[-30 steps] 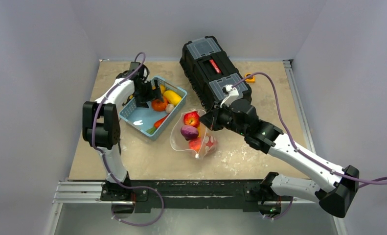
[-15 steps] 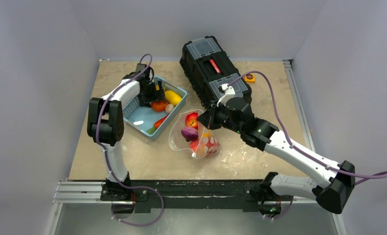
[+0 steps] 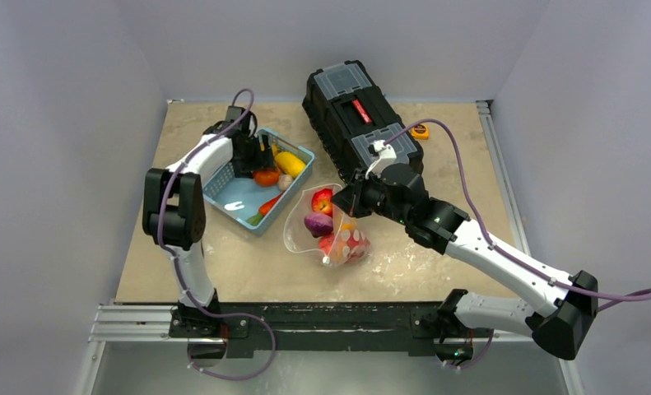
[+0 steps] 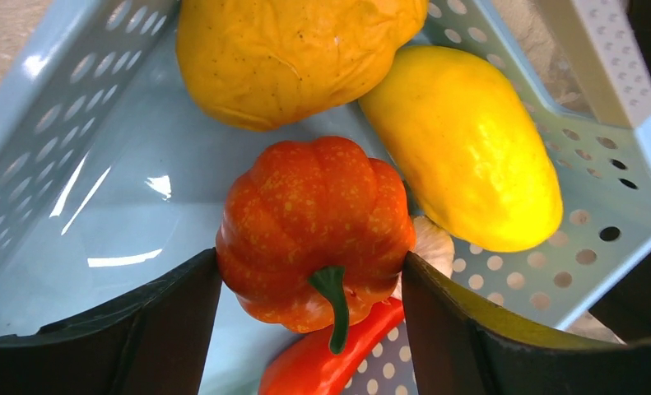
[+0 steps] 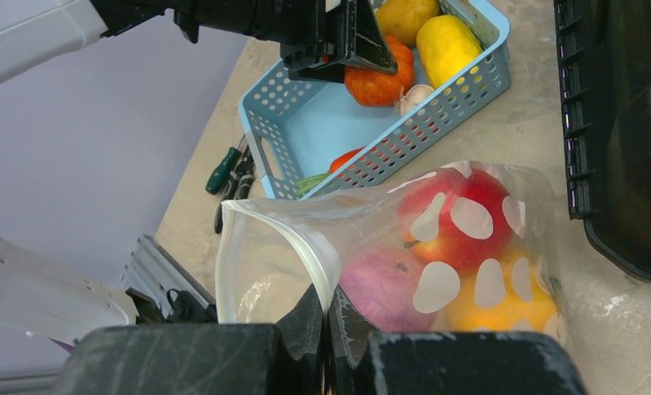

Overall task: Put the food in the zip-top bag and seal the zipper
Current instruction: Pick up the fake vegetable from the bin, then place the fake vegetable in the zipper food storage bag.

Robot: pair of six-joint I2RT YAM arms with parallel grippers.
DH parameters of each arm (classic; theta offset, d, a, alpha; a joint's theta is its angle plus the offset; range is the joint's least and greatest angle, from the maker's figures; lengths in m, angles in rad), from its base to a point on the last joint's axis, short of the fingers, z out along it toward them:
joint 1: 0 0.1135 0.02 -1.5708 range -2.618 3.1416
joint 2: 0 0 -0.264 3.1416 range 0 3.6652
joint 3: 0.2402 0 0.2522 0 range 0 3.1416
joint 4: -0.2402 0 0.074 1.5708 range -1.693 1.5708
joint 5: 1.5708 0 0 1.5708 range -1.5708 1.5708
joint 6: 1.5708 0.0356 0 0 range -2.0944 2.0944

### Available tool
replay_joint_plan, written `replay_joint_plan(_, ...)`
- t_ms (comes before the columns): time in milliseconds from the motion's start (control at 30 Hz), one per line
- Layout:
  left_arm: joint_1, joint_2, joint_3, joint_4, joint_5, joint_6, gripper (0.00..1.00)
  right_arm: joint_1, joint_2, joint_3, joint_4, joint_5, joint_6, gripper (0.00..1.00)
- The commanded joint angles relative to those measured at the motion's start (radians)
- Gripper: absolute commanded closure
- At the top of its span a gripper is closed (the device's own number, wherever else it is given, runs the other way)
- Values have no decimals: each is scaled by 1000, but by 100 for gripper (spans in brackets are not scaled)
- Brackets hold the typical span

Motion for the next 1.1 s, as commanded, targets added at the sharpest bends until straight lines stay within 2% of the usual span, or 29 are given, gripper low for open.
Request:
replay_joint_plan(0,1,-134,-2,17,-37,18,43,3,-28,21,65,-4,-4,100)
replay_joint_plan(167,-2,-229,4,-14,-46,44,46,3,-19,29,71,-4,-5,100)
replay_joint_plan(333,-4,-389,-27,2,73,65,46,2,-17,15,93,-6,4,100)
replay_joint_plan(533,-9,-714,-237,285,328,118,46,3,4,15,125,-5,15,100)
replay_joint_plan(633,-48,-838,-310,406,424,180,46,3,10,16,147,-5,31,100)
replay_joint_plan(867,-208,-939,-286,295,663,474,44,3,6,4,173,-5,50,100)
replay_joint_plan(1067,-256,-934,-337,276,856,621,41,3,-11,11,161,-3,50,100)
